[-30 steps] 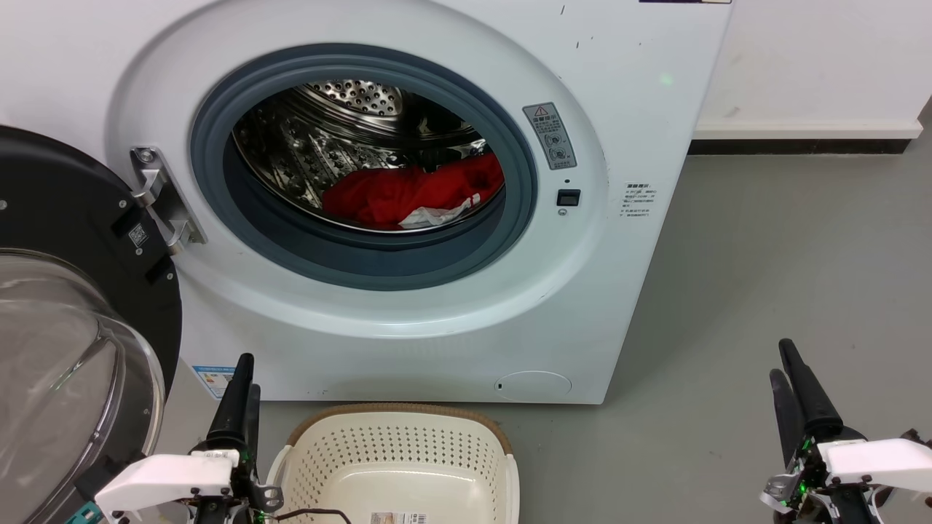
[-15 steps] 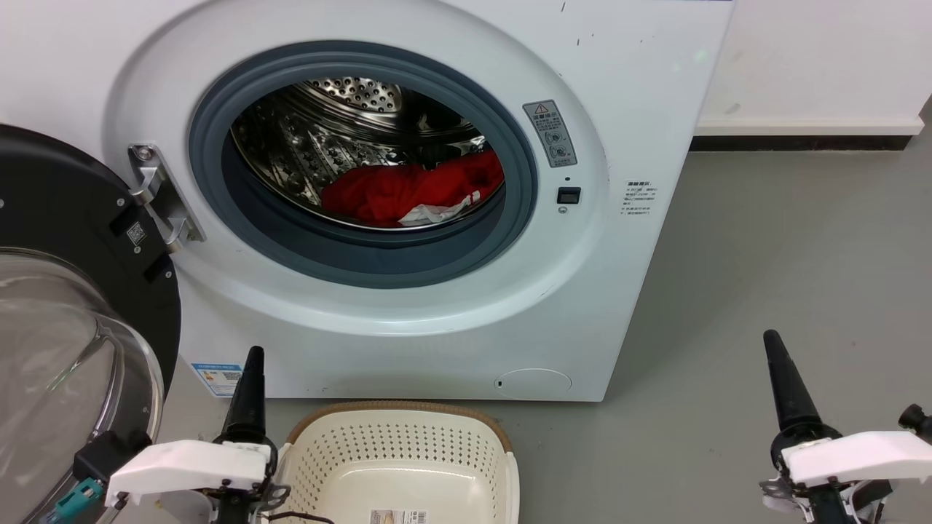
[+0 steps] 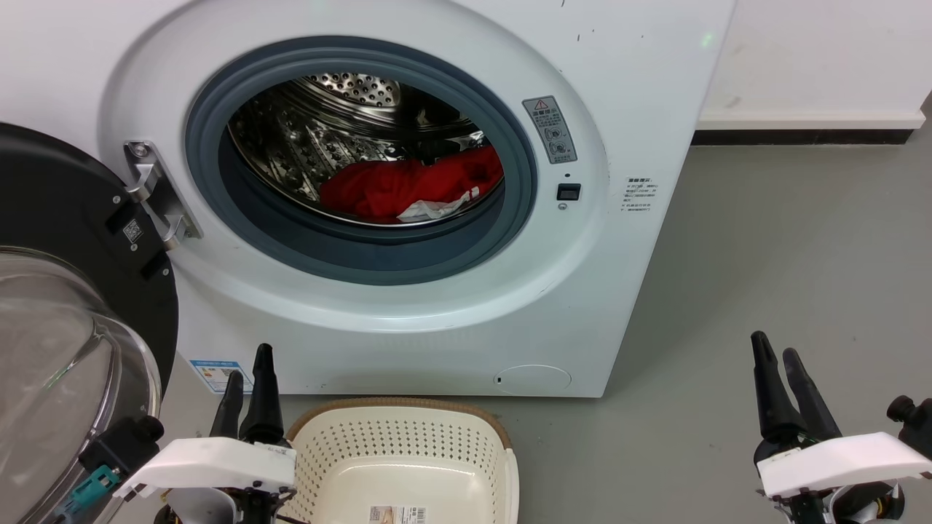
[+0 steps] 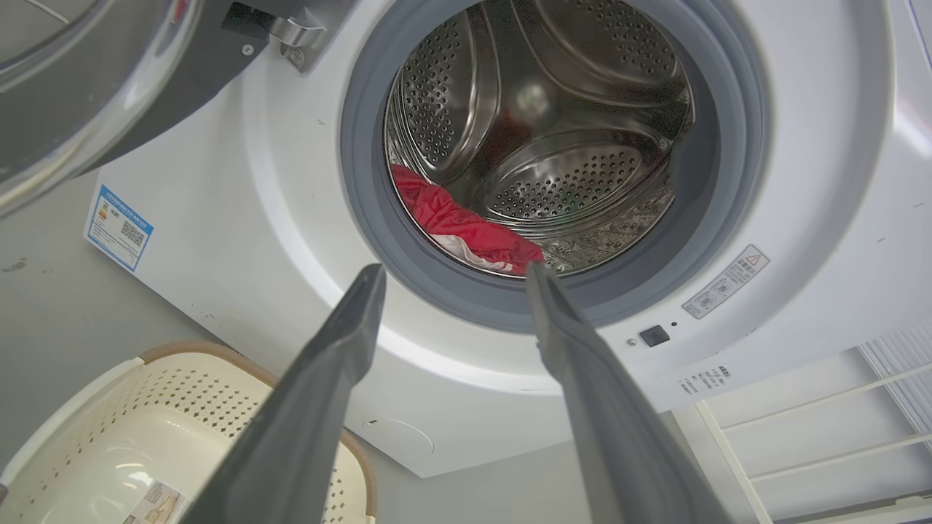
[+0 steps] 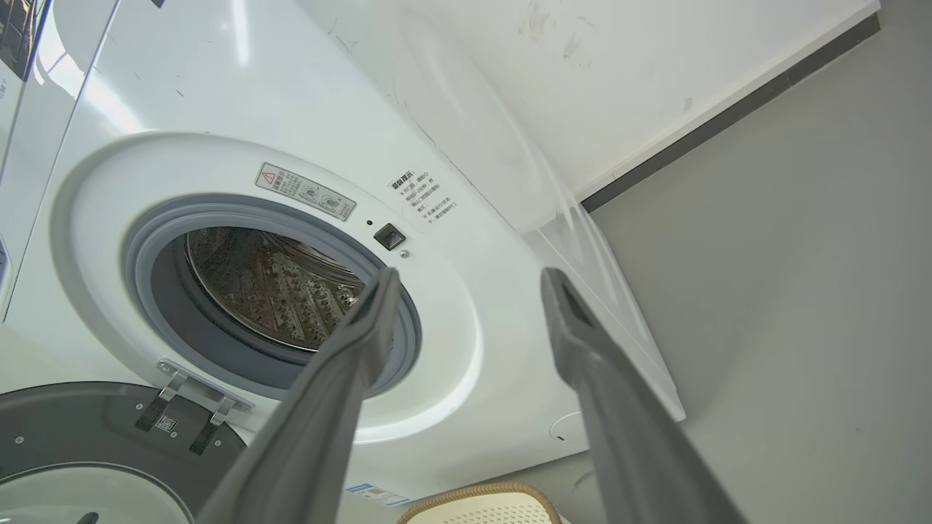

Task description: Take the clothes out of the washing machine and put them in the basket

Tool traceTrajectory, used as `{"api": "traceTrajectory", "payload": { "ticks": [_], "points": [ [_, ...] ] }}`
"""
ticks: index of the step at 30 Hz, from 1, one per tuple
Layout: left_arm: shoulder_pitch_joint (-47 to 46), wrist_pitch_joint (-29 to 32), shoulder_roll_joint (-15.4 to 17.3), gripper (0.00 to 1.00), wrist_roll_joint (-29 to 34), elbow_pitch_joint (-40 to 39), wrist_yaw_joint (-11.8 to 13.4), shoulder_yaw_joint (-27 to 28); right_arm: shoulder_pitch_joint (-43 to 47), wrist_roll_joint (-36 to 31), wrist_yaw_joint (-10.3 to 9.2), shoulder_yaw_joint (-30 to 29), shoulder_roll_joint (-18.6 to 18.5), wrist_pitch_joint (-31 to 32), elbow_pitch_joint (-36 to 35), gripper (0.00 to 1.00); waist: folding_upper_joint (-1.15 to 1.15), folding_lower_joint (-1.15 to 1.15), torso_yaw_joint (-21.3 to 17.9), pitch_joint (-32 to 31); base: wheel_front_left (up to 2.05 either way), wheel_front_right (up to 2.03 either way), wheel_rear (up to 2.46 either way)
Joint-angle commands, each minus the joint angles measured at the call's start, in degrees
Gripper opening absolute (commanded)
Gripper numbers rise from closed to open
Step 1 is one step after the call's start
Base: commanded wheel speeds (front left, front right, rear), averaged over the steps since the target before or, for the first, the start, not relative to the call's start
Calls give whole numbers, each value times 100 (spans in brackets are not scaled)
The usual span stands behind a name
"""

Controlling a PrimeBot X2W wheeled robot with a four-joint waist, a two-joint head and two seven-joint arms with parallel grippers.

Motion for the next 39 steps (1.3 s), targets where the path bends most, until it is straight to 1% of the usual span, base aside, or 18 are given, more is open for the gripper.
{"api": "traceTrajectory", "payload": {
  "ticks": [1, 14, 24, 39],
  "points": [
    [-30, -62, 12, 100, 208, -121, 27, -27, -4, -231, 0, 17, -5, -64, -130, 100, 0, 0, -2, 6, 0, 0, 0],
    [58, -299, 14, 100, 1257, -330, 158, -159, 82, -1369, 0, 79, -3, -298, -473, 100, 0, 0, -12, 34, 0, 0, 0],
    [159, -477, 15, 100, 2000, -547, 181, -229, 180, -2144, 0, 119, -2, -478, -747, 100, 0, 0, -21, 52, 0, 0, 0],
    [229, -698, 16, 100, 2833, -710, 166, -270, 284, -3106, 0, 166, 0, -694, -971, 100, 0, 0, -19, 111, 0, 0, 0]
  ]
}}
